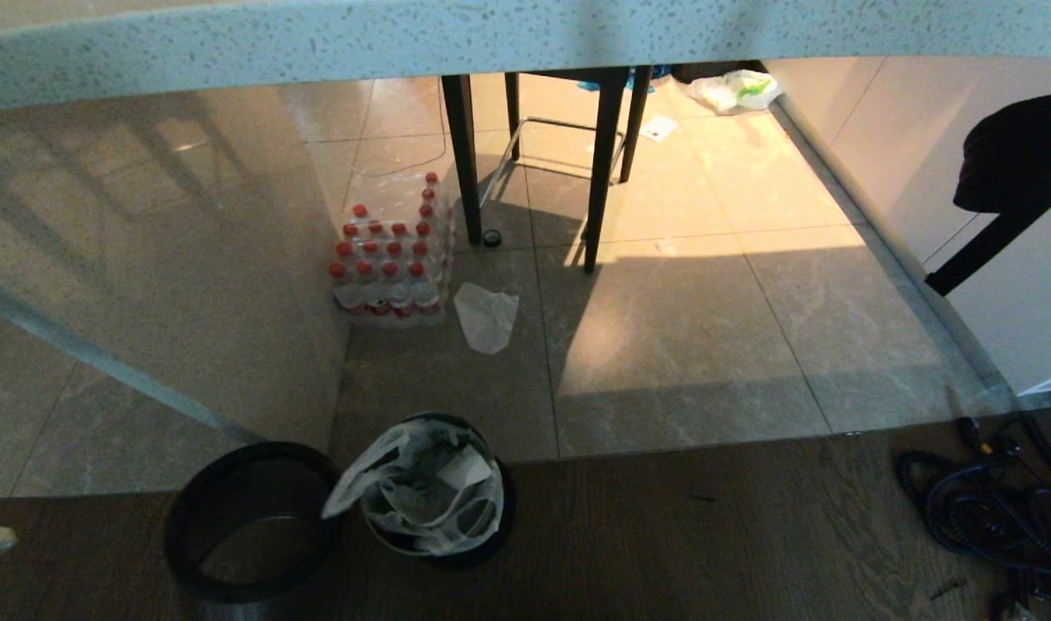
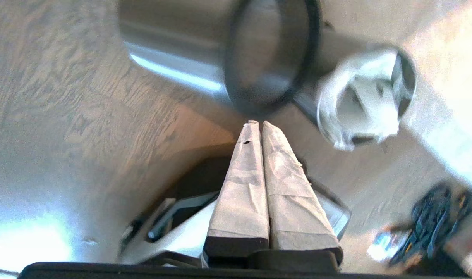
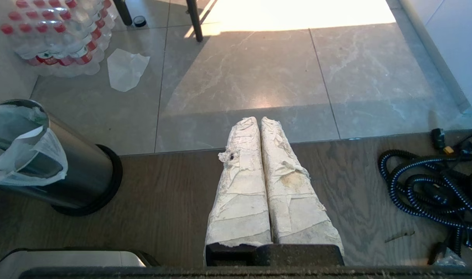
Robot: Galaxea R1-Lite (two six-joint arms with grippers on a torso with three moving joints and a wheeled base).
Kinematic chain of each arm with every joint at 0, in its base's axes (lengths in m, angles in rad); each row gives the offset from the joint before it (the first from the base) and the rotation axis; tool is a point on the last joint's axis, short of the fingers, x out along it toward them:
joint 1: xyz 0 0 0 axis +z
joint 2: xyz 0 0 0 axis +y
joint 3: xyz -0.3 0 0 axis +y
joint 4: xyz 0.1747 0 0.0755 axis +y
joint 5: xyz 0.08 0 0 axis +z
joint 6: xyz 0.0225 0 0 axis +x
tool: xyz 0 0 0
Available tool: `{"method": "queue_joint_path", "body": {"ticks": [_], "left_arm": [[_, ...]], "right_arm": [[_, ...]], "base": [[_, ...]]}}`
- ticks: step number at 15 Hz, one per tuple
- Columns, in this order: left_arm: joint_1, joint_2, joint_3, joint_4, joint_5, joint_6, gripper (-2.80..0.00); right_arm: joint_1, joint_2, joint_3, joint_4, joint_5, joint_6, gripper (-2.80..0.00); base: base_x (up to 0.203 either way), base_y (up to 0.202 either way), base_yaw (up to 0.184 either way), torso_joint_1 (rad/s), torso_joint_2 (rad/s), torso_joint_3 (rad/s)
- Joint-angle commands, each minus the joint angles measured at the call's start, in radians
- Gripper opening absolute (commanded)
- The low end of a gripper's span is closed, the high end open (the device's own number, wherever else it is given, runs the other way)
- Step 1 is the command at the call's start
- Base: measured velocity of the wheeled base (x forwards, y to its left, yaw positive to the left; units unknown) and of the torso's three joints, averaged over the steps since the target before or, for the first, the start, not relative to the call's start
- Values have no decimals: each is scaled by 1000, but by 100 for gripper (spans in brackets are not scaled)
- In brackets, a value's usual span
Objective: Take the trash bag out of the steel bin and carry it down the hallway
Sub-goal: Place the outer trash can on the ground, then pick up the trash bag
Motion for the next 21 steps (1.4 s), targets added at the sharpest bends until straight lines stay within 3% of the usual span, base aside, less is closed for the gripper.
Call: {"method": "queue_joint_path", "body": {"ticks": [1, 5, 9, 15, 17, 19, 21], "left_arm": [[-2, 61, 29, -27, -35, 53, -280], [-26, 138, 66, -116, -68, 82, -280], [-27, 132, 107, -121, -65, 88, -280], [-51, -98, 114, -55, -78, 89, -280], [-107, -266, 76, 88, -114, 84, -280], [-194, -380, -70, 384, -239, 67, -280], [-347, -429, -230, 670, -354, 52, -280]], "right_arm": [[0, 0, 37, 0, 1, -2, -280], [0, 0, 37, 0, 1, -2, -280], [0, 0, 37, 0, 1, 0, -280], [0, 0, 37, 0, 1, 0, -280], [0, 0, 37, 0, 1, 0, -280], [0, 0, 37, 0, 1, -1, -280], [0, 0, 37, 0, 1, 0, -280]], "base": [[0, 0, 0, 0, 0, 0], [0, 0, 0, 0, 0, 0], [0, 0, 0, 0, 0, 0], [0, 0, 0, 0, 0, 0], [0, 0, 0, 0, 0, 0], [0, 0, 0, 0, 0, 0], [0, 0, 0, 0, 0, 0]]}}
